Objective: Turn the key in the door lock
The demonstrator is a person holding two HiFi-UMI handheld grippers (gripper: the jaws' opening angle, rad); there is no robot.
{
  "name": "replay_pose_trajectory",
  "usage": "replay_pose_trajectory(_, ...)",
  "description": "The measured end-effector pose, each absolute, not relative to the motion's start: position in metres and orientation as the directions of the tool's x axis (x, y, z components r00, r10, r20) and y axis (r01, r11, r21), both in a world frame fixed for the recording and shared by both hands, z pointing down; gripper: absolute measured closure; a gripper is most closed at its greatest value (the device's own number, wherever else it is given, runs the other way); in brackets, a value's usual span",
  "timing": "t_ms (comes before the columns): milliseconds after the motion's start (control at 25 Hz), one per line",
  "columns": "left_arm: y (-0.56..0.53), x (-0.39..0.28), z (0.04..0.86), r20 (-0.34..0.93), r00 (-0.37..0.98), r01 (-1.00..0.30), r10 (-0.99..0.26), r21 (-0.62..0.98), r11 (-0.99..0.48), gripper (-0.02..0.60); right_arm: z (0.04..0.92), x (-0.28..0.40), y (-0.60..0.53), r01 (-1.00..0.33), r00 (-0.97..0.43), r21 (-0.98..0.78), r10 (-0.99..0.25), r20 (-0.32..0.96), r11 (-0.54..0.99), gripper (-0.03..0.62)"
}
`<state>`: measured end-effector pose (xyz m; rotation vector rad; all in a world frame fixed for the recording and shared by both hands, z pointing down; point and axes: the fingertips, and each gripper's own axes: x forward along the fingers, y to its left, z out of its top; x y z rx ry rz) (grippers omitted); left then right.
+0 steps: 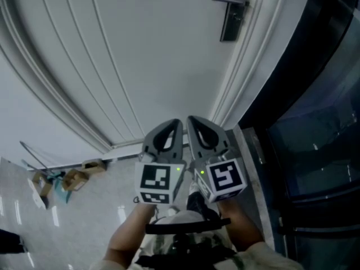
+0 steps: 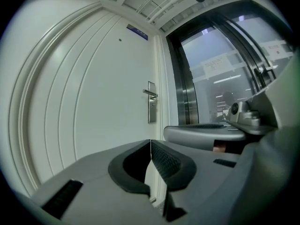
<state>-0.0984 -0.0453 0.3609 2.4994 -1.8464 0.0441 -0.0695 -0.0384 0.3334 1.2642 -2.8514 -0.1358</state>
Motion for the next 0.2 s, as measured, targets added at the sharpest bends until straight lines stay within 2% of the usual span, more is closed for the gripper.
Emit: replay_pose_trajectory(200,-0.0372,-0.1017,0.3604,0.049,0.298,-0.954,-0.953,-0.01,-0.298,0.565,0.3328,-0.0731,-0.0309,-0.748,-0.662,0.071,-0.749,-0.026,0.66,0.585)
